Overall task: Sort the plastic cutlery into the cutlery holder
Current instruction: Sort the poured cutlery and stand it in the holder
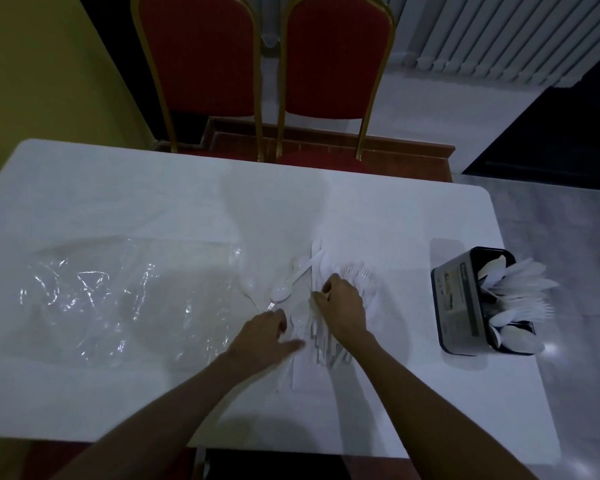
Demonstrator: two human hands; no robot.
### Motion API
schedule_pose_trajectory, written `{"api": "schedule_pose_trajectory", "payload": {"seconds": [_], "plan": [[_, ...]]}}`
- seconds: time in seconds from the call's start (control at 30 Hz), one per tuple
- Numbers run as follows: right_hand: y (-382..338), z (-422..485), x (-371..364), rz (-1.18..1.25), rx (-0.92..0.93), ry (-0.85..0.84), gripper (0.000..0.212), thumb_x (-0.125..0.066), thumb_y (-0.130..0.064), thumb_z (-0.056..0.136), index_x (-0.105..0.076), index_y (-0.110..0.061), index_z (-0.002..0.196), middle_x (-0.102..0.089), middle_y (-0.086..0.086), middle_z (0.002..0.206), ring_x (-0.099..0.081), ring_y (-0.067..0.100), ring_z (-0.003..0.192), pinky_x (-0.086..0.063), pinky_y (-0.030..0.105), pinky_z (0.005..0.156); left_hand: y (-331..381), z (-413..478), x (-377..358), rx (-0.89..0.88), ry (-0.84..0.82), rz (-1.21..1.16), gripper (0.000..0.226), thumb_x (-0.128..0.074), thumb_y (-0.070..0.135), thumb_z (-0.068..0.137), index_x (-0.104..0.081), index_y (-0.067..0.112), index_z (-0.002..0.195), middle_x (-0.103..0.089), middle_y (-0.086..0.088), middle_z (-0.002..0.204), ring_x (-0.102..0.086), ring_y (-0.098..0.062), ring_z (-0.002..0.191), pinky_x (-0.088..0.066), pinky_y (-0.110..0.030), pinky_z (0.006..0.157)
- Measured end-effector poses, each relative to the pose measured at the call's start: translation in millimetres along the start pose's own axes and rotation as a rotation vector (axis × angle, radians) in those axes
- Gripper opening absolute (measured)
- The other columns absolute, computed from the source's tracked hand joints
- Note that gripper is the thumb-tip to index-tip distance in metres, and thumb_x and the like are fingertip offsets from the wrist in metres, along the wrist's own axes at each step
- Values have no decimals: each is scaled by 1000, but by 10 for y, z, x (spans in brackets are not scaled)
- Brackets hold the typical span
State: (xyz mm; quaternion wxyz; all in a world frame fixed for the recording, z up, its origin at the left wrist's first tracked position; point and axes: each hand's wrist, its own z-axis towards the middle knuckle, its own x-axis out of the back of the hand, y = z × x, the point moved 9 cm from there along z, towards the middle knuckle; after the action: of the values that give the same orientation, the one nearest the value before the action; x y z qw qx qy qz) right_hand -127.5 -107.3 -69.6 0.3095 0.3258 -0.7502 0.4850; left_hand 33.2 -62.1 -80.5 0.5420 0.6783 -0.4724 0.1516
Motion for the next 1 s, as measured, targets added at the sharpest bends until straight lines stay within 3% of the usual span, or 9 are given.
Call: {"api": "schedule_pose_trajectory", "payload": {"seconds": [0.1, 0.2, 0.3, 0.37, 0.5, 0.7, 0.87, 1.0], "plan": [[-42, 57, -108, -31, -44, -67, 44, -61, -41, 89, -48, -10, 116, -57, 7, 107, -58, 26, 97, -52, 41, 85, -91, -87, -195, 69, -91, -16, 37, -73, 45, 73, -43, 24, 73, -50, 8, 70, -53, -15, 72, -34, -25, 62], [0, 93, -96, -38, -38, -72, 33, -64, -32, 88, -49, -10, 106, -58, 10, 103, -60, 28, 92, -53, 42, 81, -277, -114, -71, 195, 39, -115, 36, -74, 27, 75, -42, 28, 60, -53, 9, 61, -53, -11, 61, -35, -20, 56], [2, 63, -107, 7, 26, -103, 26, -67, -32, 86, -55, -13, 97, -59, 7, 95, -60, 23, 83, -54, 40, 78, -427, -149, 77, 273, 147, -160, 36, -76, 23, 73, -44, 29, 57, -55, 9, 57, -53, -8, 56, -36, -22, 56], [2, 26, -99, 35, 51, -87, 23, -66, -35, 87, -60, -14, 96, -60, 4, 93, -60, 19, 81, -54, 38, 79, -505, -145, 131, 294, 164, -185, 31, -76, 23, 73, -48, 25, 60, -56, 10, 56, -56, -9, 57, -38, -21, 55], [128, 13, 23, 63, -78, 60, 25, -63, -35, 89, -57, -12, 98, -60, 5, 97, -60, 22, 85, -53, 41, 83, -566, -124, 249, 301, 212, -177, 23, -74, 23, 78, -52, 16, 76, -54, 10, 60, -58, -16, 62, -40, -25, 62], [0, 17, -134, -2, -43, -34, 23, -60, -34, 90, -57, -14, 100, -55, 3, 99, -58, 21, 85, -49, 33, 75, -589, -57, 525, 331, 397, -154, 37, -71, 36, 79, -46, 13, 93, -53, 0, 80, -52, -17, 69, -39, -28, 62], [15, 71, -152, -55, -94, -68, 17, -61, -27, 90, -59, -11, 89, -60, 3, 87, -55, 16, 75, -40, 25, 63, -408, 318, 801, 227, 451, -131, 17, -63, 24, 86, -55, 12, 95, -56, -3, 86, -54, -19, 80, -42, -29, 68], [115, 151, -68, 73, -196, -20, 25, -61, -20, 87, -47, -13, 67, -43, -2, 56, -41, 9, 49, -32, 21, 49, -224, 635, 772, 158, 331, -95, 14, -59, 18, 89, -66, 7, 90, -66, -10, 88, -60, -21, 81, -43, -26, 69]]}}
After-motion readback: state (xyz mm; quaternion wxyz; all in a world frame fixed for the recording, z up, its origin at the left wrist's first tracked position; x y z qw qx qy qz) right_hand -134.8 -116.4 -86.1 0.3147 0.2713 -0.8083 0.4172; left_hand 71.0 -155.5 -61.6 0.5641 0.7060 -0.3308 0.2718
